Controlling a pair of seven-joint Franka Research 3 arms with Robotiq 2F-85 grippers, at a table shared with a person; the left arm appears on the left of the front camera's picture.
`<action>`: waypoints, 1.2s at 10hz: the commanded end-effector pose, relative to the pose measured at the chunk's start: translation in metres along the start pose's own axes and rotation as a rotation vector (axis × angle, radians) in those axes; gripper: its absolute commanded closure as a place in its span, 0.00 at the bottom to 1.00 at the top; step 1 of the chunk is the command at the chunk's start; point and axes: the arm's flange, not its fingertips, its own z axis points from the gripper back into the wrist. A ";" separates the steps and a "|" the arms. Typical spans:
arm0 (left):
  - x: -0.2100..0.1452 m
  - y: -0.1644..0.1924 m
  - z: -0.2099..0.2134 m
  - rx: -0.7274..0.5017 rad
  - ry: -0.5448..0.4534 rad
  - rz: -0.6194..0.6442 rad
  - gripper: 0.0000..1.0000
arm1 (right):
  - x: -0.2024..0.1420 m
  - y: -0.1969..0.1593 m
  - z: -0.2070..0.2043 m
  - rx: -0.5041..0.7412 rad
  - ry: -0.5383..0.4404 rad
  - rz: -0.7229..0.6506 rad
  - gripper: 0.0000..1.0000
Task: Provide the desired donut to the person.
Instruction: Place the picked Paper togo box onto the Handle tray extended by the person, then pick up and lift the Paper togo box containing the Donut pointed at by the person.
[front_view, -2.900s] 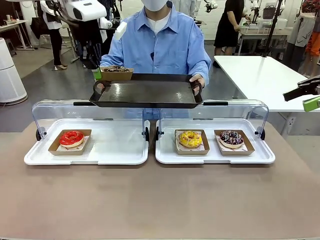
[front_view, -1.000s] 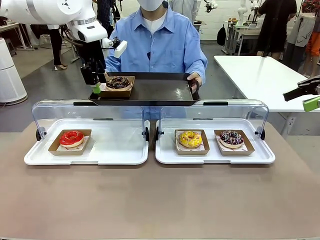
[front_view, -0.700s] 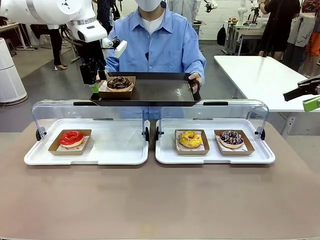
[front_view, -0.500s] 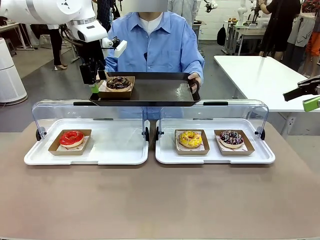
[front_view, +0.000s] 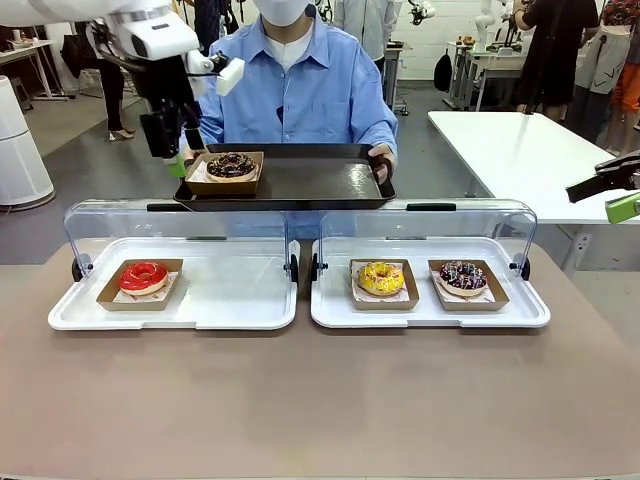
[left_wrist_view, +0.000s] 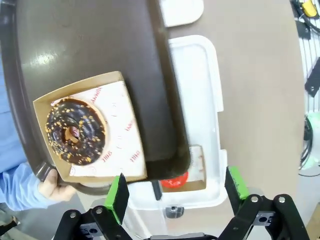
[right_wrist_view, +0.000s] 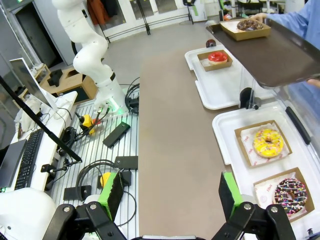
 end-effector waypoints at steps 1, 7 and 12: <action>-0.029 -0.055 0.002 0.018 -0.046 -0.016 0.00 | -0.001 0.000 0.001 0.006 -0.010 0.015 0.00; -0.077 -0.128 -0.002 0.037 -0.111 0.039 0.00 | -0.001 0.000 0.001 0.006 -0.010 0.015 0.00; -0.078 -0.120 0.000 0.008 -0.063 0.057 0.00 | -0.001 0.000 0.001 0.006 -0.010 0.015 0.00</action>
